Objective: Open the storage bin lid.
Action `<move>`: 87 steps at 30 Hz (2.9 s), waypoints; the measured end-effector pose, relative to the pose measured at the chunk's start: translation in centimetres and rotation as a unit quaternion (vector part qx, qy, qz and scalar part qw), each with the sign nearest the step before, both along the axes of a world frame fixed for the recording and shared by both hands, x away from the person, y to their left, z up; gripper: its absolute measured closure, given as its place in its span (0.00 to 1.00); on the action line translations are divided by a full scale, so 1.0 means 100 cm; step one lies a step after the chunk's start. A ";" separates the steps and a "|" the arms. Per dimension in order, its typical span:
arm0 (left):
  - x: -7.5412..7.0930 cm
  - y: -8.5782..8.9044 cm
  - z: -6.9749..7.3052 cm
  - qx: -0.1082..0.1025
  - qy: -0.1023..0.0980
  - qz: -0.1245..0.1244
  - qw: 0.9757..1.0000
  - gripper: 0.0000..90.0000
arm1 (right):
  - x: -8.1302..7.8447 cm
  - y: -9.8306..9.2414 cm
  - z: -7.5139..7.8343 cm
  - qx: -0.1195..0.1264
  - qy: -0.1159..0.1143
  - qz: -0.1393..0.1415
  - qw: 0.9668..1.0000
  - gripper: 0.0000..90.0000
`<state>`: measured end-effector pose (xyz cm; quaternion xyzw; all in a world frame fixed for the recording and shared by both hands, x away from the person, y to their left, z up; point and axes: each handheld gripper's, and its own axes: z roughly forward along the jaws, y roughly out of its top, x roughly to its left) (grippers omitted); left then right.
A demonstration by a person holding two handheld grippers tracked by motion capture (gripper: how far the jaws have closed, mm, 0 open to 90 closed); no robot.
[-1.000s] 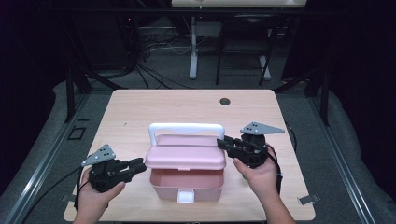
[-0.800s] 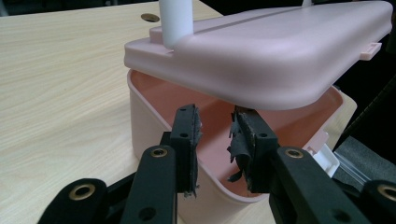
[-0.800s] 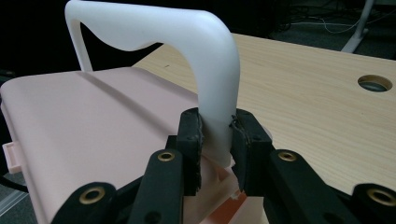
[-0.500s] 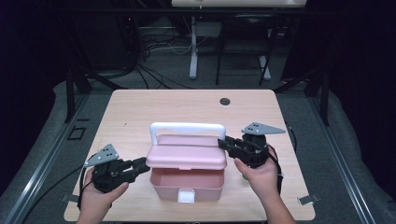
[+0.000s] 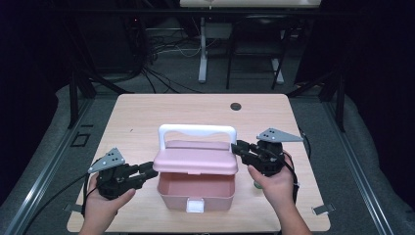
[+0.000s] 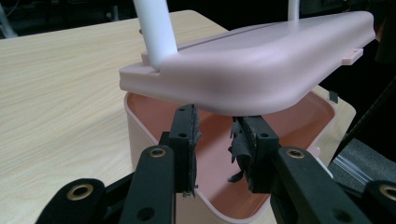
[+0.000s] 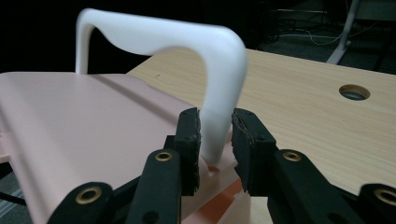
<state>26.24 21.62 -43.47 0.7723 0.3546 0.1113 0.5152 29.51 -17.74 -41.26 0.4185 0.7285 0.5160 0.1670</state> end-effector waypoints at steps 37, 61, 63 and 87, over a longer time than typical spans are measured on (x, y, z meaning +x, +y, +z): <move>0.021 -0.006 0.025 -0.012 -0.029 0.020 0.999 0.78 | -0.028 -0.019 -0.032 0.011 -0.003 -0.021 1.000 0.68; 0.032 -0.008 0.031 -0.018 -0.034 0.028 0.999 0.76 | -0.039 0.007 -0.061 -0.050 0.027 -0.001 0.998 0.69; 0.033 -0.008 0.031 -0.017 -0.038 0.027 0.999 0.76 | -0.039 0.009 -0.064 -0.054 0.032 -0.002 0.998 0.69; 0.044 -0.013 0.037 -0.017 -0.042 0.042 0.998 0.76 | -0.038 0.009 -0.071 -0.062 0.037 0.003 0.997 0.78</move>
